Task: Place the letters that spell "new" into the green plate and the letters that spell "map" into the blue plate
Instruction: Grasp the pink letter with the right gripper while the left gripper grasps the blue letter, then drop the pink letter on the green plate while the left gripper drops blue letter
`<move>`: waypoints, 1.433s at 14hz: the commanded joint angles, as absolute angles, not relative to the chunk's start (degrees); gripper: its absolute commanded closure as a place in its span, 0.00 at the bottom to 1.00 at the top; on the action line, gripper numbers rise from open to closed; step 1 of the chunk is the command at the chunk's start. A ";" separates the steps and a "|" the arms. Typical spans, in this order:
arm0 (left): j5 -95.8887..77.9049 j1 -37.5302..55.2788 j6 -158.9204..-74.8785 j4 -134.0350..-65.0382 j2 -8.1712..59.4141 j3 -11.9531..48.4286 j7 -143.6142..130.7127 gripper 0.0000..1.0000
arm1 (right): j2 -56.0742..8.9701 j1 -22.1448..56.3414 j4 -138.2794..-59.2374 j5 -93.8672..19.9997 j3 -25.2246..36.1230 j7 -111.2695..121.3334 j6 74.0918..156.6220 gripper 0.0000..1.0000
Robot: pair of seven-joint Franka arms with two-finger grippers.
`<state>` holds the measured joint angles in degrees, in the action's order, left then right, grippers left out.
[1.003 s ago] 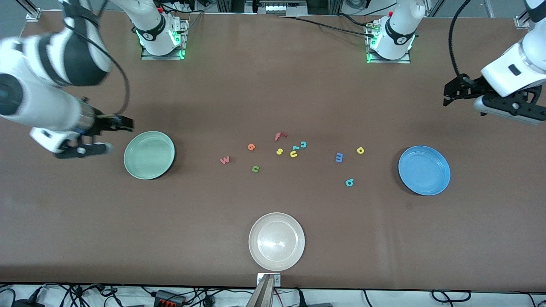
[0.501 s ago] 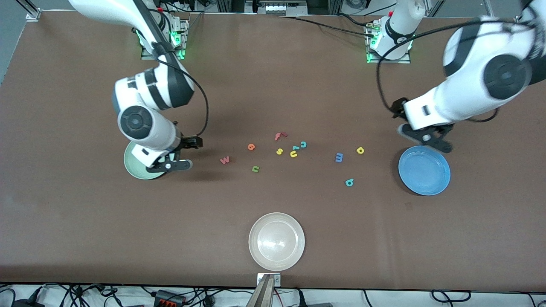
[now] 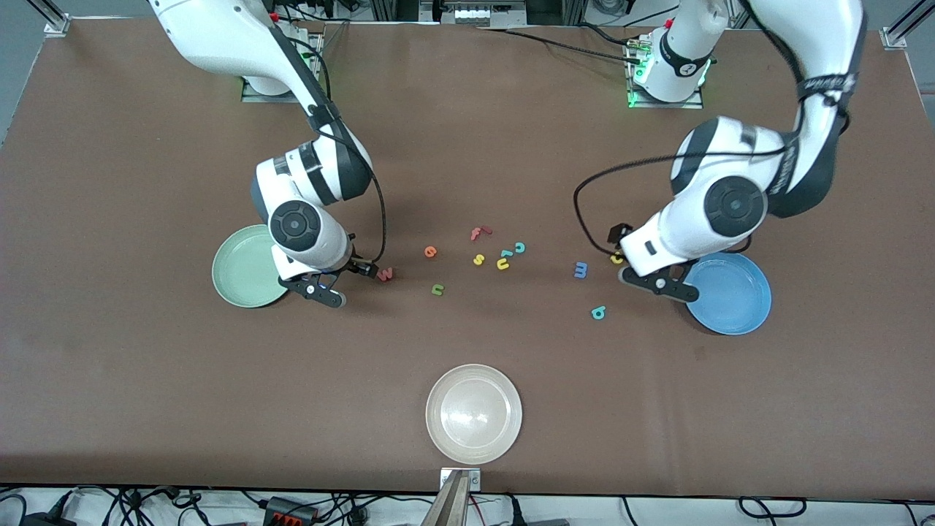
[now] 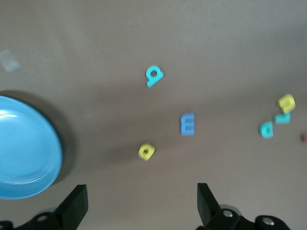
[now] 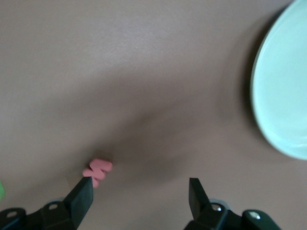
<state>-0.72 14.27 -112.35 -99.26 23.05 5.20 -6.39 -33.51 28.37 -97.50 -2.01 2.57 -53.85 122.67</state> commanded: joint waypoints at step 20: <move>4.31 21.09 -137.28 -109.16 34.45 4.04 -13.27 0.64 | -41.92 34.10 -96.59 -2.72 3.08 -83.32 136.93 0.46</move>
